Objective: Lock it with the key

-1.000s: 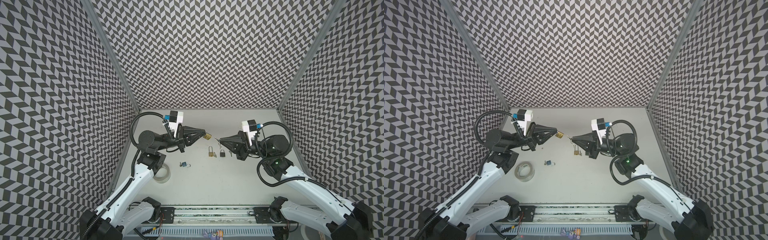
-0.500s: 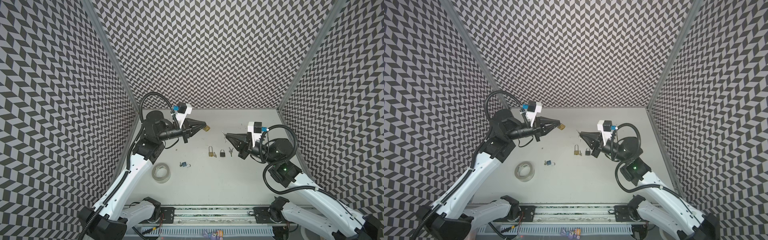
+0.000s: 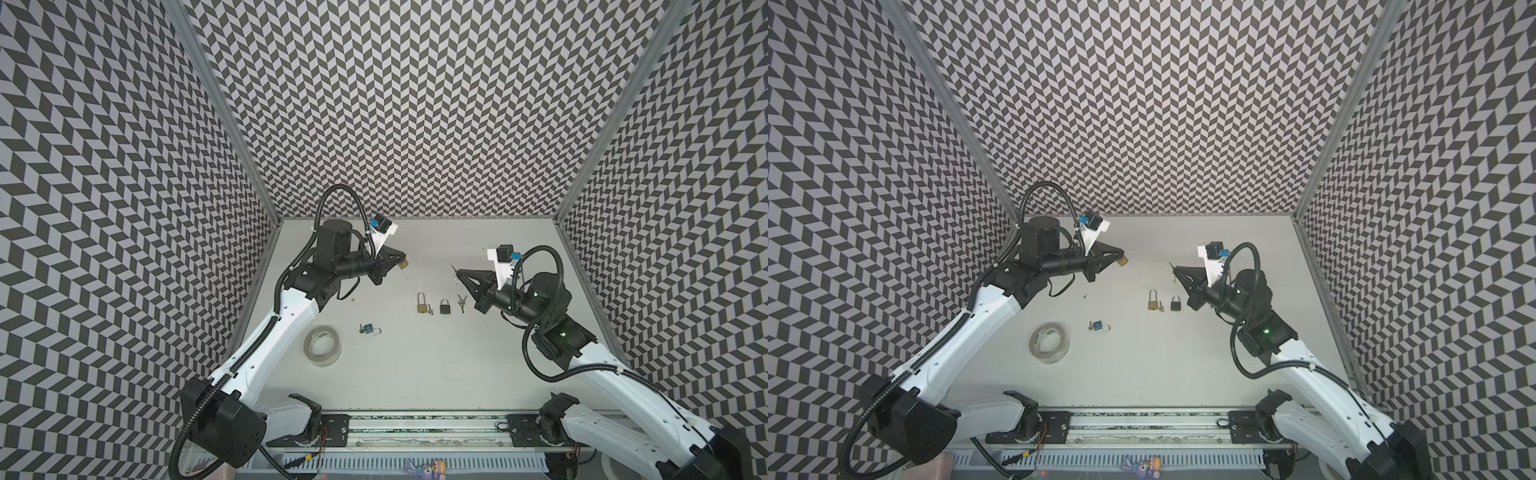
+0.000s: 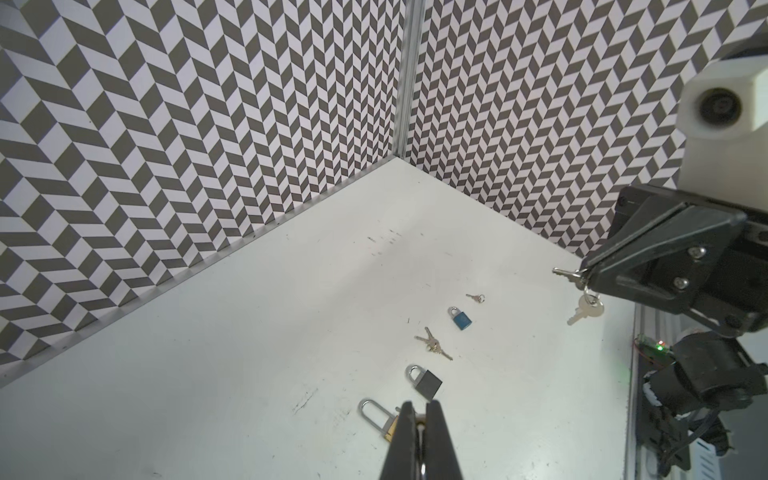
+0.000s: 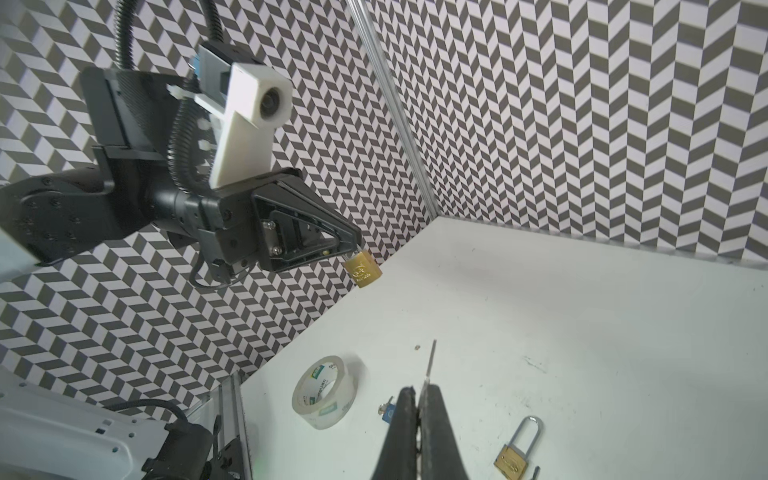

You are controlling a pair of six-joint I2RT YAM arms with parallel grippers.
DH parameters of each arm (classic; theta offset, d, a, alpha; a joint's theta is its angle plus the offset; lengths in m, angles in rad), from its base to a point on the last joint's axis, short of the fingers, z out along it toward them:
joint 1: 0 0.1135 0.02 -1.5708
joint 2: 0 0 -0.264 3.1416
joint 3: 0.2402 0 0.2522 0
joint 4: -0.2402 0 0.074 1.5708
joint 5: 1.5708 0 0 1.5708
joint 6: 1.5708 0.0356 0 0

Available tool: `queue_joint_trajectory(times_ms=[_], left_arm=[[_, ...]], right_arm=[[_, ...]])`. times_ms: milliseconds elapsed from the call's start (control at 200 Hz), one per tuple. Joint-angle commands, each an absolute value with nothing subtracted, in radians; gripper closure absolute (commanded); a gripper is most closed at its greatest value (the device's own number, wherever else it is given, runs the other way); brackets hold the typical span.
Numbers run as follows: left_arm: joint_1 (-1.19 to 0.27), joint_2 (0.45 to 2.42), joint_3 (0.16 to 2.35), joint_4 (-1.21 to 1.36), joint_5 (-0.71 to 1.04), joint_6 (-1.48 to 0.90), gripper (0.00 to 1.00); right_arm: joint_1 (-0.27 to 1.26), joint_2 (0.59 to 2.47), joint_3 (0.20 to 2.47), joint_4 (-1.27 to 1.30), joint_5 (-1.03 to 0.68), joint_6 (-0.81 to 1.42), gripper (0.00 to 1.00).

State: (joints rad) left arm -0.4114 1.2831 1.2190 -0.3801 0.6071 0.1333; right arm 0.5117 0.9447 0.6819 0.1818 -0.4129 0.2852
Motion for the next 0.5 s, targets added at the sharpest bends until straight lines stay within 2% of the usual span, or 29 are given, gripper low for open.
queue_joint_trajectory(times_ms=[0,65,260,496], left_arm=[[-0.402,1.311,1.213,-0.399,0.647,0.284,1.00],[-0.401,1.337,1.222,-0.418,0.671,0.365,1.00],[-0.402,1.433,1.270,-0.527,0.529,0.512,1.00],[-0.402,1.513,1.257,-0.607,0.568,0.657,1.00]], right_arm=[[0.505,0.946,0.675,0.214,-0.467,0.303,1.00],[0.503,0.949,0.672,0.213,-0.474,0.305,1.00],[0.465,0.988,0.662,0.190,-0.424,0.367,1.00],[0.430,0.990,0.654,0.188,-0.433,0.410,1.00]])
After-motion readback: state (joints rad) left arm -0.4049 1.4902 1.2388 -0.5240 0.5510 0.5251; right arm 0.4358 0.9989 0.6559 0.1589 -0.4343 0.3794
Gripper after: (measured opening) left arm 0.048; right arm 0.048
